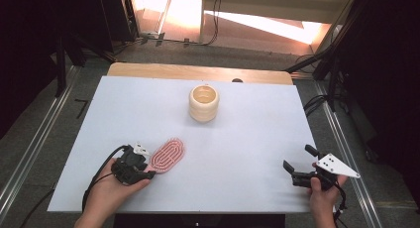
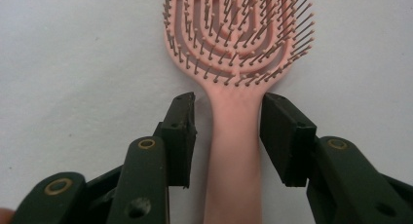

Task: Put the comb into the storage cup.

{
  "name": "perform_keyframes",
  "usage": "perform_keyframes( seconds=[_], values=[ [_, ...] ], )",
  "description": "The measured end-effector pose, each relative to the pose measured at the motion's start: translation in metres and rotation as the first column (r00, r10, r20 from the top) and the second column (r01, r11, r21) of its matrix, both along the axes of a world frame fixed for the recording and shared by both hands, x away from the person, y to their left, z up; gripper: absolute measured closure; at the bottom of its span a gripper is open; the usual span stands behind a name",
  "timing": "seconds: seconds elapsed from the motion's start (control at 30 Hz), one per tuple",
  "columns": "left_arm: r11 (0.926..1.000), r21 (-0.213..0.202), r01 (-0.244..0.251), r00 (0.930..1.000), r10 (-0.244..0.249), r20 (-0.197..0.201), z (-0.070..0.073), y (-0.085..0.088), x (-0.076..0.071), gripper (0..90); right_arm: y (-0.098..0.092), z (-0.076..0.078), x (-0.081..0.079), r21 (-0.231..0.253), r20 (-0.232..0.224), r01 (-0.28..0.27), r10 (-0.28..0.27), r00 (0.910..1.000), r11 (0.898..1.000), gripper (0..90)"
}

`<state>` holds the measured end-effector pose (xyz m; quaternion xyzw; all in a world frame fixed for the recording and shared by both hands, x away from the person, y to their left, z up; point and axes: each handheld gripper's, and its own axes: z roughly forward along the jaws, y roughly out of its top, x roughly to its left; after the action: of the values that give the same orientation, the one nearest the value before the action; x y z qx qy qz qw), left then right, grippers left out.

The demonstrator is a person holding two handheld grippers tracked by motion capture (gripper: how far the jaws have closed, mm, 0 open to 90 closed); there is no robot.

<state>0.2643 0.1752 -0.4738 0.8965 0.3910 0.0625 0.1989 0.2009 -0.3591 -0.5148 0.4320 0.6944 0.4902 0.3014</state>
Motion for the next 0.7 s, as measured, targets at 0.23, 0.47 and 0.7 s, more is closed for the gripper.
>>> perform_keyframes(
  seconds=[0.23,0.47,0.7],
  values=[
    [0.9985,0.042,-0.037,0.9992,0.038,-0.015,-0.001,-0.008,0.001,61.1,0.000,0.000,0.000,0.002,0.002,0.001,-0.001,1.0000,1.000,0.0],
    [0.9969,0.068,-0.041,0.9992,0.041,0.000,-0.001,-0.010,0.001,69.7,0.001,0.000,0.000,-0.005,0.000,0.005,-0.005,1.0000,1.000,0.0],
    [0.9973,0.060,-0.042,0.9991,0.042,-0.005,0.000,-0.009,0.001,70.4,0.001,0.000,0.000,-0.003,-0.001,0.009,-0.009,1.0000,1.000,0.0]
  ],
)
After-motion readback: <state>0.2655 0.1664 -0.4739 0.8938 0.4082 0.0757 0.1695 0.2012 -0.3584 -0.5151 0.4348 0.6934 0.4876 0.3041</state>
